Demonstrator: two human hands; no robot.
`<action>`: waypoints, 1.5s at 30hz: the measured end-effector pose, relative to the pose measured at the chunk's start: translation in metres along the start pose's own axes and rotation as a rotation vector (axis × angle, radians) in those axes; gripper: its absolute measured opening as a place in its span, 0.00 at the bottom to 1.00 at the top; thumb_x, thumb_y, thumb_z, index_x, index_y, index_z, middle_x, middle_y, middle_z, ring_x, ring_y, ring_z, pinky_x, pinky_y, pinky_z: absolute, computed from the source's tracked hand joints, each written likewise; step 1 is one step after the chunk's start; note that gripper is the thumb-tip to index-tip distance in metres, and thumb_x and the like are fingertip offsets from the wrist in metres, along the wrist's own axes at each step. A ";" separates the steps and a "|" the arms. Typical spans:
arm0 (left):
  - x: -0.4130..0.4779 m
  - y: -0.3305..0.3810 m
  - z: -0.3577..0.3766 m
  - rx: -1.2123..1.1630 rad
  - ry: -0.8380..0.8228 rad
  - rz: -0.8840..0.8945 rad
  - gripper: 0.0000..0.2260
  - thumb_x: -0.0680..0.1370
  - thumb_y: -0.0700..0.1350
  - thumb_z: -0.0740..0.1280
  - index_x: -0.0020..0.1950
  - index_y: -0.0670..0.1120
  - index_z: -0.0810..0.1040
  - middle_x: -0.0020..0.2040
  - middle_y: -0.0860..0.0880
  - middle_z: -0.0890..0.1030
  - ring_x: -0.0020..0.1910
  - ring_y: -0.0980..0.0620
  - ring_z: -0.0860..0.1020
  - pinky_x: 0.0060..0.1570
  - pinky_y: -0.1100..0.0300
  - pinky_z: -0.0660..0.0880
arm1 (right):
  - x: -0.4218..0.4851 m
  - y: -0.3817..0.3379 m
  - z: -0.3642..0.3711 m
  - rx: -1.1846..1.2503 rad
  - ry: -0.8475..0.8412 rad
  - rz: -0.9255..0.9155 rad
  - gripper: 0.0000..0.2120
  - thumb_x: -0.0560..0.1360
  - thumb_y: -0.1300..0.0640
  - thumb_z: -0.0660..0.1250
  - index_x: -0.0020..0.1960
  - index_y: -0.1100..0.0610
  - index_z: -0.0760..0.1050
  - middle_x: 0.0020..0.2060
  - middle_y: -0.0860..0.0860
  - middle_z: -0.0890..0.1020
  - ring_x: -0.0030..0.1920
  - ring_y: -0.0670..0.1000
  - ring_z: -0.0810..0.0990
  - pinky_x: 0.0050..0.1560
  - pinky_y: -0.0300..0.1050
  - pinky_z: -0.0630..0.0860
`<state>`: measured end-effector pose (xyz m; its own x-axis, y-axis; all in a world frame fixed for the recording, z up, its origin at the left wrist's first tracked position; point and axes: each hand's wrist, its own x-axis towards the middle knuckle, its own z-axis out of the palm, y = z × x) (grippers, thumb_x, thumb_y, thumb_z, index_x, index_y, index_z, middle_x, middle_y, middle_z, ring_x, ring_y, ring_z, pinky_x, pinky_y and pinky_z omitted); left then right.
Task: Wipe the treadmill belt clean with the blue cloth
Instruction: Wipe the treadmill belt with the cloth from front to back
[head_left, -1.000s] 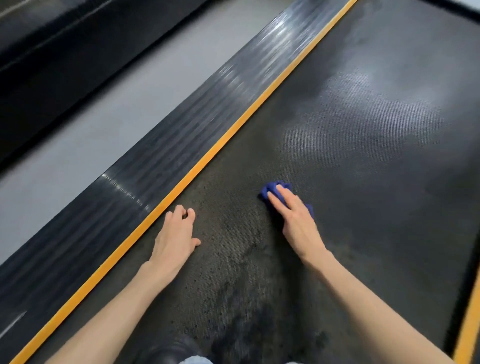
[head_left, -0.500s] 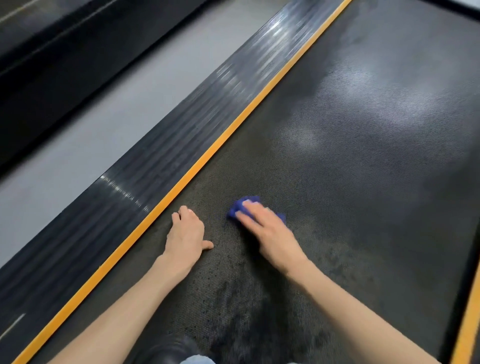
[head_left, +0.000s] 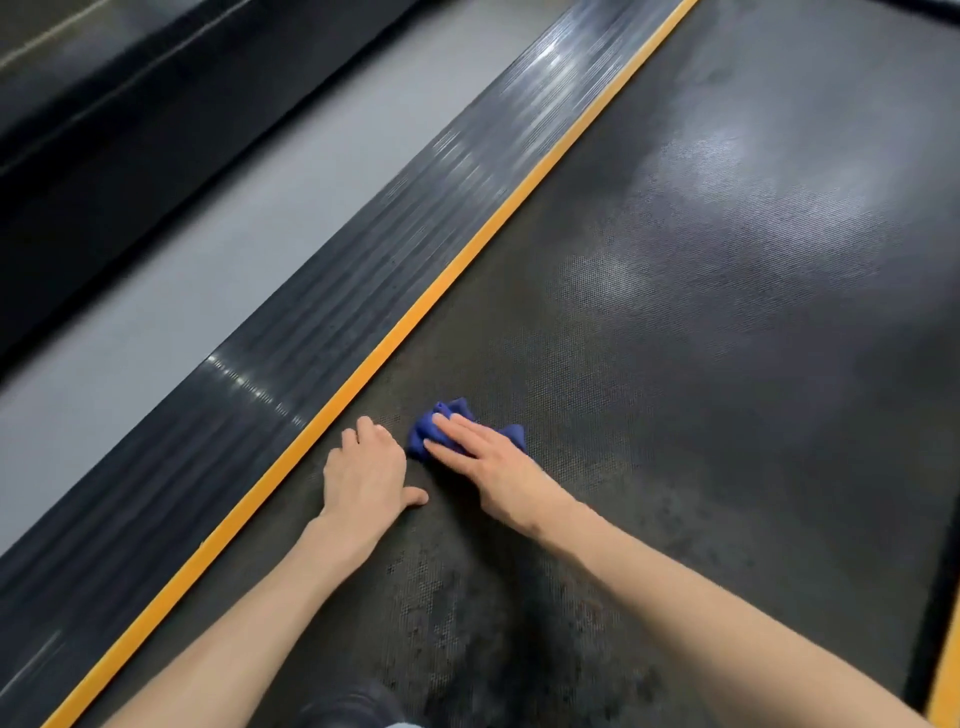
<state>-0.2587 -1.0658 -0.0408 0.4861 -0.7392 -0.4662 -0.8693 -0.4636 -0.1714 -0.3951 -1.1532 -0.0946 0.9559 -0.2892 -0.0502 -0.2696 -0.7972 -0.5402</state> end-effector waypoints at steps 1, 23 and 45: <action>0.000 -0.001 0.001 0.014 0.009 0.018 0.39 0.69 0.66 0.67 0.67 0.38 0.65 0.63 0.42 0.68 0.60 0.46 0.70 0.53 0.57 0.73 | -0.001 0.016 -0.009 -0.032 0.009 -0.048 0.33 0.67 0.73 0.59 0.71 0.57 0.65 0.73 0.56 0.60 0.74 0.56 0.57 0.74 0.45 0.47; 0.002 0.011 0.001 -0.009 -0.100 -0.018 0.36 0.74 0.50 0.69 0.73 0.35 0.55 0.71 0.36 0.59 0.70 0.39 0.60 0.69 0.46 0.62 | -0.023 0.066 -0.039 0.019 0.377 0.465 0.36 0.66 0.76 0.59 0.72 0.56 0.64 0.74 0.56 0.58 0.74 0.55 0.56 0.69 0.38 0.49; 0.017 0.069 0.000 -0.253 0.438 0.539 0.13 0.64 0.29 0.69 0.39 0.46 0.84 0.37 0.48 0.83 0.35 0.46 0.80 0.39 0.55 0.75 | -0.221 0.104 -0.048 0.051 0.653 1.019 0.33 0.69 0.77 0.54 0.70 0.57 0.66 0.73 0.55 0.60 0.74 0.56 0.58 0.71 0.40 0.51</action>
<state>-0.3103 -1.1104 -0.0604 0.0344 -0.9989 -0.0308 -0.9760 -0.0402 0.2141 -0.6400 -1.1978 -0.0990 0.0657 -0.9968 -0.0465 -0.8457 -0.0309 -0.5328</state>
